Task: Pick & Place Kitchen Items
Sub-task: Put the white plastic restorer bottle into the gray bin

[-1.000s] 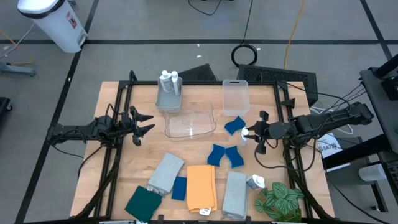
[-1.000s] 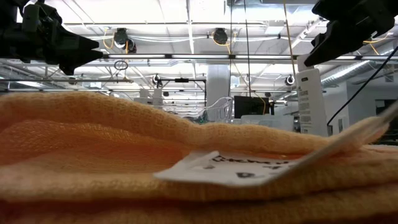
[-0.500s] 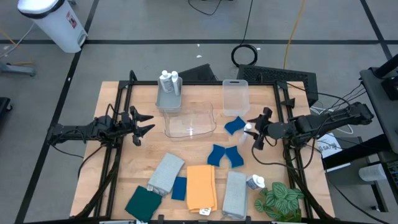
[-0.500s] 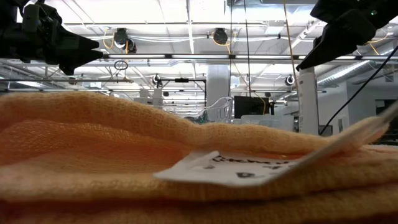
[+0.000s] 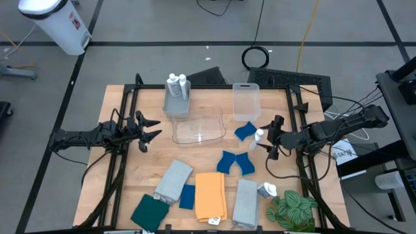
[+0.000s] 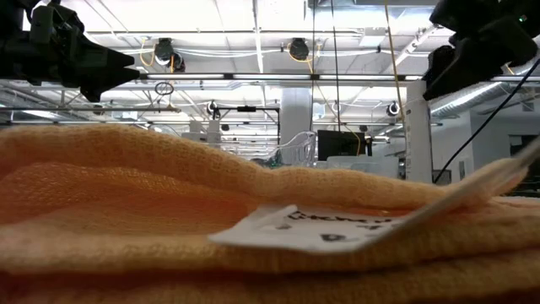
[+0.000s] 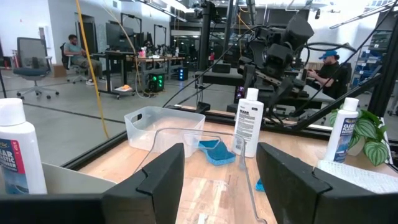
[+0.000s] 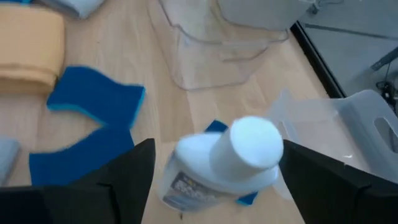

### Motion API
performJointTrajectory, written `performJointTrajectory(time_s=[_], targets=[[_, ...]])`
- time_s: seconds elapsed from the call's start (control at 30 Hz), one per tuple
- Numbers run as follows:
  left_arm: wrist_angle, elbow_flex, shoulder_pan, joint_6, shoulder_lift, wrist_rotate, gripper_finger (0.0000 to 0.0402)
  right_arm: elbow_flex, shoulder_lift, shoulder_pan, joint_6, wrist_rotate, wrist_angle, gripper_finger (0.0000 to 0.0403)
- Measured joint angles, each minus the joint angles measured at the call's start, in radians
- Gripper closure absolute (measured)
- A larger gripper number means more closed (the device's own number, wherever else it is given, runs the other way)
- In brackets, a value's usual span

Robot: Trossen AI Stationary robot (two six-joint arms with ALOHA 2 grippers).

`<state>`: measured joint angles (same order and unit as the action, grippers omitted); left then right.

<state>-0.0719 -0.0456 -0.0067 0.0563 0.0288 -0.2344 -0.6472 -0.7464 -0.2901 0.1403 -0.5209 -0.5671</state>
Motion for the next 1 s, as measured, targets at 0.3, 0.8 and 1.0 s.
performJointTrajectory(time_s=[0.3, 0.8, 1.0], targets=[[0.0, 0.0, 0.0, 0.0, 0.0, 0.0, 0.0195, 0.0, 0.0, 0.0, 0.057, 0.001, -0.094, 0.0096], [0.0, 0.0, 0.0, 0.0, 0.0, 0.0, 0.0194, 0.17, -0.031, 0.01, 0.037, -0.007, 0.079, 0.0105], [0.0, 0.0, 0.0, 0.0, 0.0, 0.0, 0.0194, 0.295, -0.031, 0.01, 0.006, -0.007, 0.359, 0.0104]])
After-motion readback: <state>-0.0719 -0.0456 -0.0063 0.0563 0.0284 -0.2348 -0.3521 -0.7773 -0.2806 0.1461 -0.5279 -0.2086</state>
